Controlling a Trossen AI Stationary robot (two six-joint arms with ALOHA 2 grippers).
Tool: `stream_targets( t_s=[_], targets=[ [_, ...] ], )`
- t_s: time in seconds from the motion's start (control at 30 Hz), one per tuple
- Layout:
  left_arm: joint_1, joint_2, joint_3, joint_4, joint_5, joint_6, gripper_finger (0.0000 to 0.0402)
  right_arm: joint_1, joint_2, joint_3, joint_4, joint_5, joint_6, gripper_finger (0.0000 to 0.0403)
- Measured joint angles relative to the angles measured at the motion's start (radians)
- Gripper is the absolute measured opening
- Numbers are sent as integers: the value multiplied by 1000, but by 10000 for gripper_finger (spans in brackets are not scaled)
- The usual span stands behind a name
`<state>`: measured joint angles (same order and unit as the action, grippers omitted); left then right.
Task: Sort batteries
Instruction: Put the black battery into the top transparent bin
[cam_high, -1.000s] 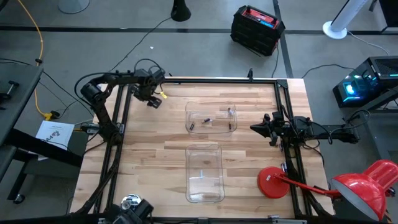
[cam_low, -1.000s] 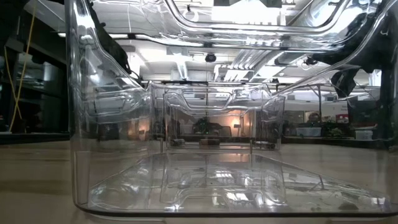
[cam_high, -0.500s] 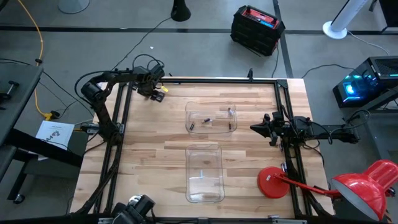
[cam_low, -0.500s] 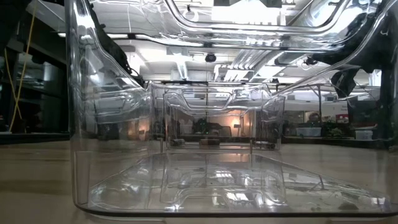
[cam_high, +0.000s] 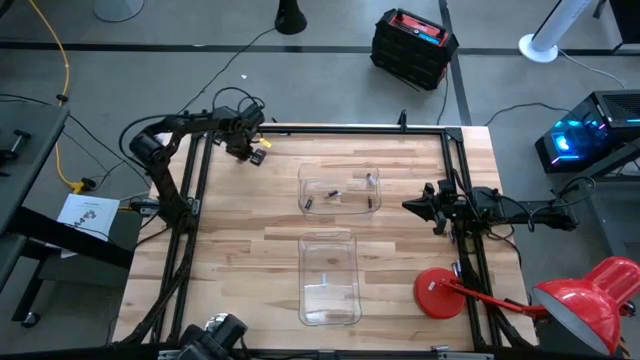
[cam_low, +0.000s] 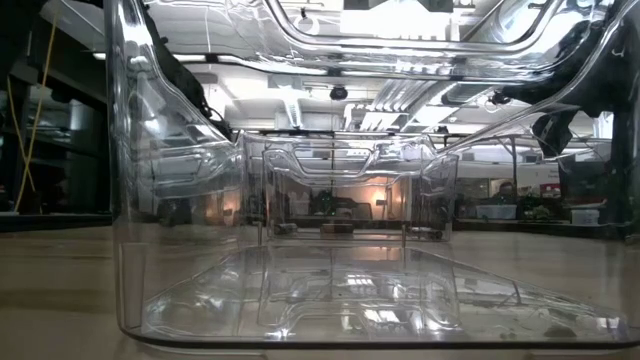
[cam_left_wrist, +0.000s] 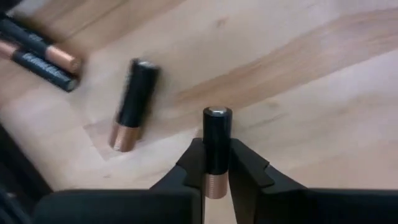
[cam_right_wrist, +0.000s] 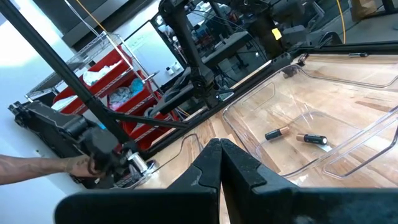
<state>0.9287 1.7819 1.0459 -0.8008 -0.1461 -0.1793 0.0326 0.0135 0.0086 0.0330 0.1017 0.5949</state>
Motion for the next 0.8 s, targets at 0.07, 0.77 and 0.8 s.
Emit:
stream_targets(
  t_s=[0.07, 0.77, 0.8],
  targets=[
    [-2, -44, 19, -5, 2, 1, 28, 0, 0, 0, 0, 0, 0, 0],
    [-567, -329, 45, 382, 295, -56, 28, 0, 0, 0, 0, 0, 0, 0],
    [-619, -322, 45, 412, 277, -57, 28, 0, 0, 0, 0, 0, 0, 0]
  ],
)
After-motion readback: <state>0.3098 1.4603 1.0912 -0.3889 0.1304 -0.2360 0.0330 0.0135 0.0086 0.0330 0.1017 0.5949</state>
